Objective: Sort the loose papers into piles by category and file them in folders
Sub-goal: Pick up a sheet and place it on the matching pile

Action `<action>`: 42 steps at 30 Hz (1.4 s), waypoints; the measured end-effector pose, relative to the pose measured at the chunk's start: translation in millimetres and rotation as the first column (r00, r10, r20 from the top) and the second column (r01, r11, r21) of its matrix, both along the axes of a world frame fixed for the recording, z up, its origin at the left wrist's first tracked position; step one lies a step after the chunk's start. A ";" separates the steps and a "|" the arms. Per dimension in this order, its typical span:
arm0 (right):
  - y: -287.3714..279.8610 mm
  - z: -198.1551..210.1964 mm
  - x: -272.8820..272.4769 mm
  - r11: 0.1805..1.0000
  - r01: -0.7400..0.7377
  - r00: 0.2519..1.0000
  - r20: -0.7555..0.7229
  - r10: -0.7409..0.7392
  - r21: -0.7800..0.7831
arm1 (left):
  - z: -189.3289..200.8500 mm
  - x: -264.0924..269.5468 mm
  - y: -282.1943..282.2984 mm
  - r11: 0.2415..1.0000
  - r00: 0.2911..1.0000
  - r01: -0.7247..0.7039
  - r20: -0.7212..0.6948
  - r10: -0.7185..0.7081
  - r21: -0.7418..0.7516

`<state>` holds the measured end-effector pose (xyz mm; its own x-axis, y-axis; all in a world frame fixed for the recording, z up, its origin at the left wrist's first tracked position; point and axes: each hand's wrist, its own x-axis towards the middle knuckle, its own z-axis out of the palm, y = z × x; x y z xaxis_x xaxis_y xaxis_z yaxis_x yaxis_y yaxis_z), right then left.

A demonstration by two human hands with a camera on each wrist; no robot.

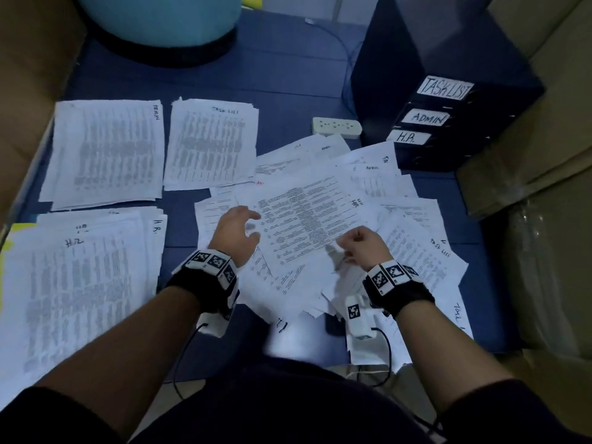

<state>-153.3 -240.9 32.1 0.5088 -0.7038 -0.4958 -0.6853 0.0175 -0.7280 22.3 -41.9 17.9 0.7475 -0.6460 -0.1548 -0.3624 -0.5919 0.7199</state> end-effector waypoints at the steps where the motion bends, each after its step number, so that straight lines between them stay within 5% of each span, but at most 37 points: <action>1: -9.0 -2.1 0.2 0.999 0.017 0.999 -0.033 -0.019 -0.047 | -4.0 -3.1 -8.0 0.999 1.000 0.015 -0.015 -0.014 0.030; 5: -42.6 -5.7 5.6 0.985 0.067 0.982 -0.162 -0.094 -0.160 | -23.0 -11.7 -26.2 0.984 0.996 0.063 -0.069 -0.052 0.166; 11: -63.0 -16.1 18.6 0.991 0.065 0.952 -0.289 -0.098 -0.121 | -33.1 -16.0 -28.7 0.977 0.996 0.031 -0.090 -0.012 0.213; 16: -67.0 -19.3 18.3 0.972 0.183 0.960 -0.188 -0.209 -0.146 | -32.4 -13.5 -28.5 0.974 0.997 0.042 -0.073 -0.026 0.224; 25: -53.4 -17.6 15.5 0.935 0.011 0.983 -0.169 -0.076 -0.355 | -28.3 -13.5 -28.9 0.976 0.994 0.060 -0.099 -0.041 0.207; 33: -44.9 -4.9 6.2 0.886 0.023 0.985 -0.142 -0.099 -0.462 | -20.3 -13.1 -17.7 0.976 0.987 0.074 -0.154 -0.043 0.202; 38: -34.4 2.2 7.5 0.859 0.146 0.985 -0.011 -0.173 -0.491 | -15.7 -10.1 -10.4 0.982 0.983 0.075 -0.180 -0.044 0.173; 42: -35.8 19.8 5.4 0.834 0.397 0.909 0.291 -0.299 -0.383 | 1.3 0.1 -6.1 0.998 0.985 -0.037 -0.169 0.044 0.045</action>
